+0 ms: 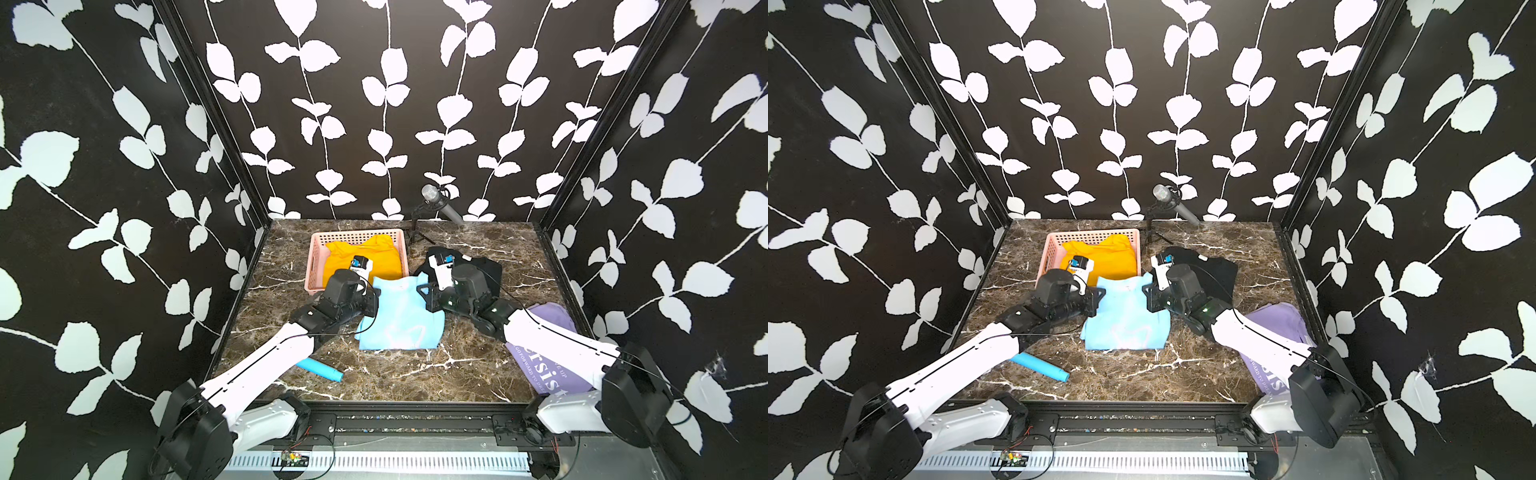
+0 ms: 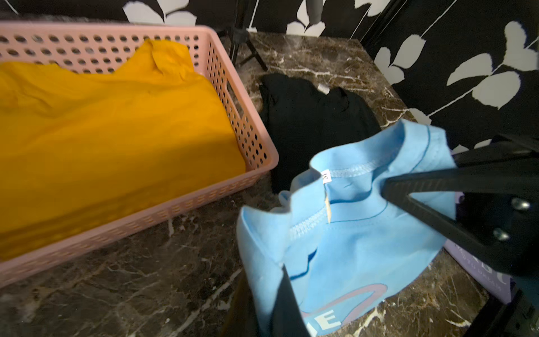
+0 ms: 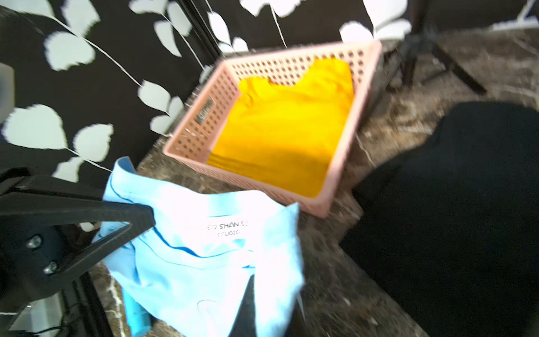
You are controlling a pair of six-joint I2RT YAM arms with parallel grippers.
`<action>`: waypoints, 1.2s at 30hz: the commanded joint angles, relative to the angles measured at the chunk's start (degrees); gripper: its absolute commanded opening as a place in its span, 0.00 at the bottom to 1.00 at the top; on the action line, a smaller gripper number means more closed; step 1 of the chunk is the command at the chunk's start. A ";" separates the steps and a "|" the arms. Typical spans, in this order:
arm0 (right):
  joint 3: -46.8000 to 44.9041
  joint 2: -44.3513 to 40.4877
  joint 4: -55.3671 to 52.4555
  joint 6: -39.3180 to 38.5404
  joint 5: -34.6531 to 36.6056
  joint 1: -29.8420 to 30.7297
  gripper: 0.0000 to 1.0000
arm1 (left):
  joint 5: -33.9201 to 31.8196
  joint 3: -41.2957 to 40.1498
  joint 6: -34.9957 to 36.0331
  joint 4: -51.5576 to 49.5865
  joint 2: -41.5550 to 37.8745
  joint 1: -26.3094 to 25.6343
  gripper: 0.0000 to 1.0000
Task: Put the folded t-shirts into the basket
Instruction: Pick up the T-shirt from the center of the board, then place the T-shirt in the bin.
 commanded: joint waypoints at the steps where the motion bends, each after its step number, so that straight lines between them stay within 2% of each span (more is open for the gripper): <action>1: 4.96 -0.15 0.71 -0.61 0.86 0.90 0.00 | -3.31 4.33 4.13 -8.94 -1.78 2.52 0.00; 8: 13.32 4.48 0.71 0.49 1.88 2.26 0.00 | -2.78 9.86 6.36 -12.66 -3.18 8.86 0.00; 15: 21.51 11.86 1.16 2.79 3.74 2.84 0.00 | -4.26 14.82 9.52 -14.65 0.60 14.80 0.00; 21: 28.89 19.56 0.65 4.18 7.17 3.03 0.00 | -4.61 18.12 11.52 -14.85 6.40 18.86 0.00; 28: 37.30 29.00 -0.37 5.04 9.08 2.98 0.00 | 1.23 20.72 10.53 -11.99 13.60 25.47 0.00; 36: 47.32 38.67 -3.55 4.67 9.71 2.20 0.00 | 0.85 25.79 12.95 -11.01 23.49 27.22 0.00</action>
